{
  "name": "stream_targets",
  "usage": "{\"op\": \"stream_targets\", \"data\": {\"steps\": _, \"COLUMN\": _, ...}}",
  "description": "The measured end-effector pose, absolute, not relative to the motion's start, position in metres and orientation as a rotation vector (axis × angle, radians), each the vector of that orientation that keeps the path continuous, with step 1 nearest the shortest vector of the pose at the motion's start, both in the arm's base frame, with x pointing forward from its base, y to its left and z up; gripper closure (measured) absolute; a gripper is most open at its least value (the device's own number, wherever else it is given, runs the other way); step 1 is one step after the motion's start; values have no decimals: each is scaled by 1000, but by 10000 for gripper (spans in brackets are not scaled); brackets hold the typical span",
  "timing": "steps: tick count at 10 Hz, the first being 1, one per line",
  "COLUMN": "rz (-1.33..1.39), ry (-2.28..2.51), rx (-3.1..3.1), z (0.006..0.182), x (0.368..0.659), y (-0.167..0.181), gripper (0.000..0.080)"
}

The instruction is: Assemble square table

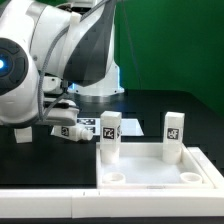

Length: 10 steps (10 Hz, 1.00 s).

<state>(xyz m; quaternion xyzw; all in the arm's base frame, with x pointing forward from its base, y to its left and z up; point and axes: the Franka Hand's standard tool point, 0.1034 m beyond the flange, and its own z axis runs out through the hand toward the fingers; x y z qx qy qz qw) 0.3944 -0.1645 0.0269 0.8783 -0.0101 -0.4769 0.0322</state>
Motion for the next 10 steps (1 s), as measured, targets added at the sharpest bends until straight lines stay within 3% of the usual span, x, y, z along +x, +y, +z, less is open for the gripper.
{"op": "stream_targets", "data": {"steps": 7, "rz": -1517, "ry": 243, "rx": 2768, "z": 26, "x": 393, "y": -170, "gripper": 151}}
{"op": "stream_targets", "data": {"steps": 10, "rz": -1511, "ry": 144, "rx": 2705, "z": 12, "x": 390, "y": -173, "gripper": 151}}
